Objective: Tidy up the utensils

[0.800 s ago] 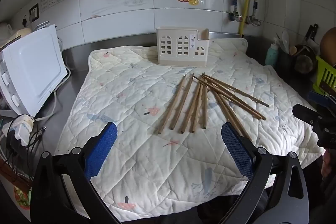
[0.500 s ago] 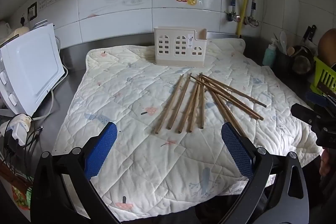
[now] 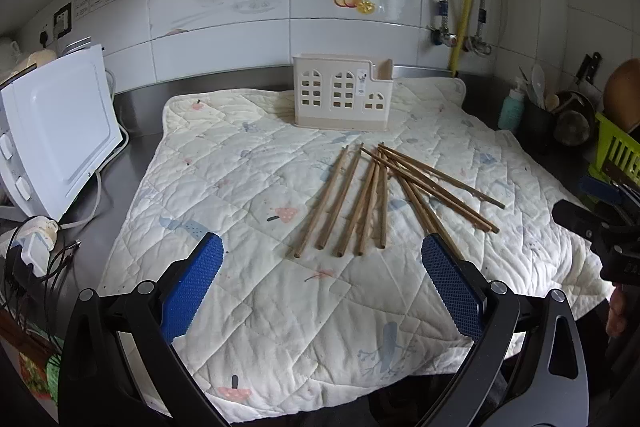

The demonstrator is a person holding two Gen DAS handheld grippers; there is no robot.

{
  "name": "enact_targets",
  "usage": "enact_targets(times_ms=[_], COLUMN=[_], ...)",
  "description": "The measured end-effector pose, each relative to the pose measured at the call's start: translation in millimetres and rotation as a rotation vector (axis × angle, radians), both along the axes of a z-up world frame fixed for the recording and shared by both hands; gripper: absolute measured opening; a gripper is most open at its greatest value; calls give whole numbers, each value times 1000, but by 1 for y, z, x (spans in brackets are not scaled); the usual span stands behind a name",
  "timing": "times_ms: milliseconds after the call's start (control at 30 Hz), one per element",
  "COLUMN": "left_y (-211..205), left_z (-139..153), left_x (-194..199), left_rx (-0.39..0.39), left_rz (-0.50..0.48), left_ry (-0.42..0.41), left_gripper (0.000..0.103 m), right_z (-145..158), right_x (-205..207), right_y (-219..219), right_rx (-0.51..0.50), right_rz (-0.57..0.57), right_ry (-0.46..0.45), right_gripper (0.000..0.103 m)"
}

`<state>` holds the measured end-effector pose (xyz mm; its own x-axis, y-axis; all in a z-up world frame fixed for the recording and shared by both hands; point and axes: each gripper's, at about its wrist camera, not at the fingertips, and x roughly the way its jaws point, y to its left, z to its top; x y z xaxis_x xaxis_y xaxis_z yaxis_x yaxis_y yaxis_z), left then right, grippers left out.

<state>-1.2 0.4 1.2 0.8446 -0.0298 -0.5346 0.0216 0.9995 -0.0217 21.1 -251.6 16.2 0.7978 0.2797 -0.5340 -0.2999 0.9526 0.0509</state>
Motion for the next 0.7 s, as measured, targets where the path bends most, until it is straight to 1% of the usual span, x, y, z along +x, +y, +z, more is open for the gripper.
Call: enact_targets(times_ms=[200,333,600,700], left_y=[5,6,6,5], left_z=[3,4,4,3], left_x=[-2,-1,3,6], left_rx=[-6,-16,-7,16], left_rz=[21,14,22,30], left_ry=[-23,-38,-51,-54], left_gripper=[98,97,97,97], right_z=[2,2,0,-1], right_x=[-2,-1,1,2], right_y=[1,2,2,2], right_rx=[0,3,8,12], right_rz=[1,4,10,12], right_ry=[-5,-6,-1,0], right_gripper=[97,97,97,97])
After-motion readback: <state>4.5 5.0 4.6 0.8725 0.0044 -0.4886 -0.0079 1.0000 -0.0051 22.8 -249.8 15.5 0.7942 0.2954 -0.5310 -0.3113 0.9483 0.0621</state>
